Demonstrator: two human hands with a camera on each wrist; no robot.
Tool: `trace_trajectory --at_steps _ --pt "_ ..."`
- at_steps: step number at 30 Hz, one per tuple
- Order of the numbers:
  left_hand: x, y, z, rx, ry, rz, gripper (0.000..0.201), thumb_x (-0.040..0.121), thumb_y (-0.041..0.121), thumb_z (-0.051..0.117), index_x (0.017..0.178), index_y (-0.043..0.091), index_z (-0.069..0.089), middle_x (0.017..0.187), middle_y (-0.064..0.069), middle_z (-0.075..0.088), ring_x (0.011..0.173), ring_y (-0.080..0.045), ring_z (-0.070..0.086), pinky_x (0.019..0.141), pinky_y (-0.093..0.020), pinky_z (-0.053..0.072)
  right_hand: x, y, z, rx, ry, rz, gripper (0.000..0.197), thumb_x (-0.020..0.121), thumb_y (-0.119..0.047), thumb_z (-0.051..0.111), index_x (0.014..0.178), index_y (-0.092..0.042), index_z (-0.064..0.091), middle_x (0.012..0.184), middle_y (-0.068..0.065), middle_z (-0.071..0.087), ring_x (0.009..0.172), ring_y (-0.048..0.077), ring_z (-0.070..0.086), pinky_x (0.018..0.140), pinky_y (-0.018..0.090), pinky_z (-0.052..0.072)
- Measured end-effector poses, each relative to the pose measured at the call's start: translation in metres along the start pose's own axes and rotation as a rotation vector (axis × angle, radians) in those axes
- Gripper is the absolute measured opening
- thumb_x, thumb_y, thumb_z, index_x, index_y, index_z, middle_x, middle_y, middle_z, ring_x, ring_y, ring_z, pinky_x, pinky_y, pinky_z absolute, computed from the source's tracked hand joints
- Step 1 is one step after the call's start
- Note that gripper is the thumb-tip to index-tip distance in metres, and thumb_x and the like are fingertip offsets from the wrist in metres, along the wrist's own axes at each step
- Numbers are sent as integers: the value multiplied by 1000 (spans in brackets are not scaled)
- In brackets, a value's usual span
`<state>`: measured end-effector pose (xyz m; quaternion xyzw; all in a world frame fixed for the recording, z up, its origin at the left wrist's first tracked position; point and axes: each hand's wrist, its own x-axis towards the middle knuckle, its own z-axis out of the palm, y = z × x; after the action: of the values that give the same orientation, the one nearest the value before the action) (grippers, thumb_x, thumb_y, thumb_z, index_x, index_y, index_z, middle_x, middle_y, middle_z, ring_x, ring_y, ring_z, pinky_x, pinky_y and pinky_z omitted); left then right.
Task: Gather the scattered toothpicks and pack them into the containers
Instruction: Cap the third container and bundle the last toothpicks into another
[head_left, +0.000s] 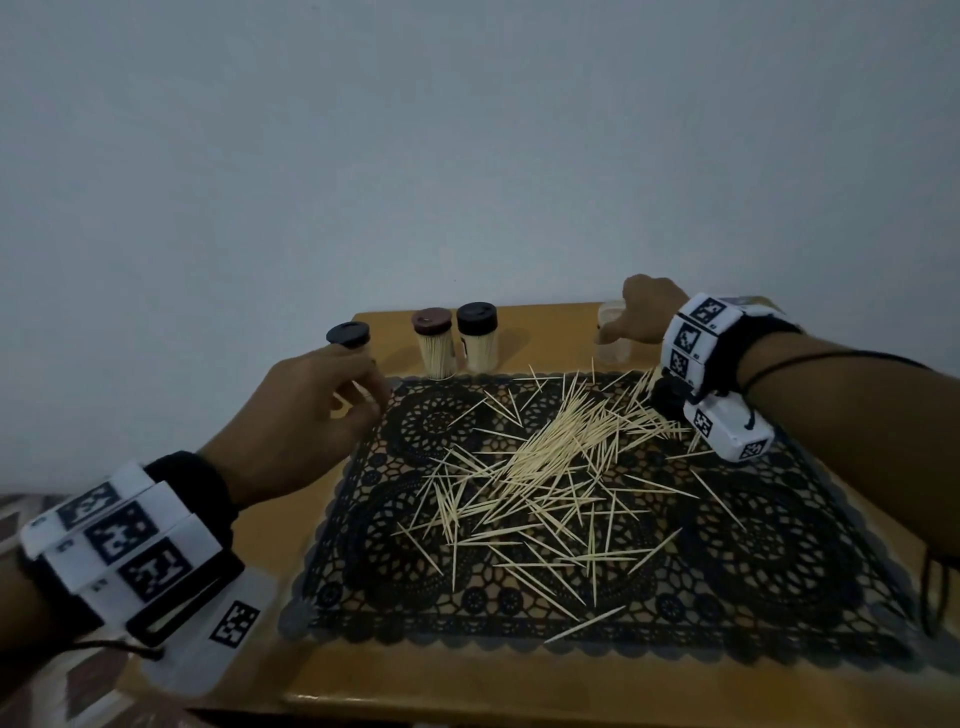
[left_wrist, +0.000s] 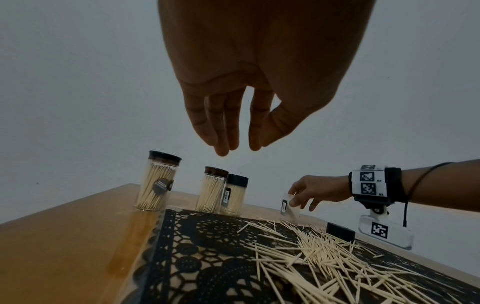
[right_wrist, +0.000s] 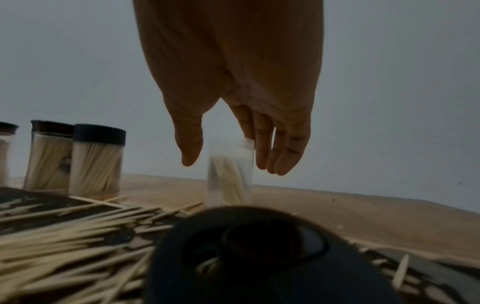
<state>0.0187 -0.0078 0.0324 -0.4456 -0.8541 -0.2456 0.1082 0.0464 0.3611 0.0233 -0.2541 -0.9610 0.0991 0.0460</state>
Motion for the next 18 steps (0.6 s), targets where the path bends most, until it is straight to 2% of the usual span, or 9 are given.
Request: trace_trajectory --at_steps 1,3,6,8,11,13,14,16,18 --pt "0 0 -1 -1 11 1 13 86 7 65 86 21 67 91 8 63 82 -8 61 76 -36 54 1 0 2 0 -2 4 52 80 -41 76 99 1 54 89 12 54 81 27 52 54 30 35" --pt "0 -1 -4 -6 33 -6 13 85 8 65 87 20 68 92 6 63 81 -10 62 75 -38 55 4 0 6 3 7 14 46 81 -39 76 89 -1 51 85 11 53 81 28 51 58 30 36" --pt "2 -3 -6 -7 50 -23 12 86 8 64 88 20 67 92 6 63 82 -12 62 76 -40 55 7 1 8 13 23 27 45 81 -37 76 71 -5 47 70 8 51 76 29 52 59 31 38" --pt "4 -4 -5 0 54 -26 13 86 8 64 87 20 67 91 7 63 81 -11 62 76 -40 55 6 1 5 35 40 27 45 79 -39 77 77 -3 51 77 12 57 76 29 52 63 32 39" --pt "10 -1 -3 4 52 -23 13 86 6 64 88 18 67 89 6 63 80 -11 62 75 -37 54 -1 2 -2 91 77 13 51 79 -38 76 103 4 60 102 18 62 89 31 56 71 34 45" --pt "14 6 0 4 53 -16 12 86 5 63 88 16 68 89 4 64 80 -11 61 74 -34 53 -12 1 -8 172 132 -28 52 80 -34 75 113 2 58 115 17 60 101 31 55 79 36 46" --pt "17 9 1 1 56 -14 12 85 4 63 88 15 68 89 3 65 79 -11 61 73 -32 52 -18 -1 -11 223 162 -53 52 80 -32 75 116 0 57 119 15 57 103 28 53 78 34 43" --pt "22 17 3 4 56 -7 12 85 4 62 88 15 67 90 2 64 78 -12 61 74 -31 51 -35 -3 -14 325 208 -94 50 79 -30 75 118 -5 55 118 10 55 98 23 49 75 30 38" --pt "25 24 5 14 49 5 12 85 4 62 88 15 67 89 3 63 78 -12 60 75 -34 50 -54 -6 -15 384 229 -126 45 79 -30 75 113 -8 55 109 6 54 93 22 49 69 29 35"
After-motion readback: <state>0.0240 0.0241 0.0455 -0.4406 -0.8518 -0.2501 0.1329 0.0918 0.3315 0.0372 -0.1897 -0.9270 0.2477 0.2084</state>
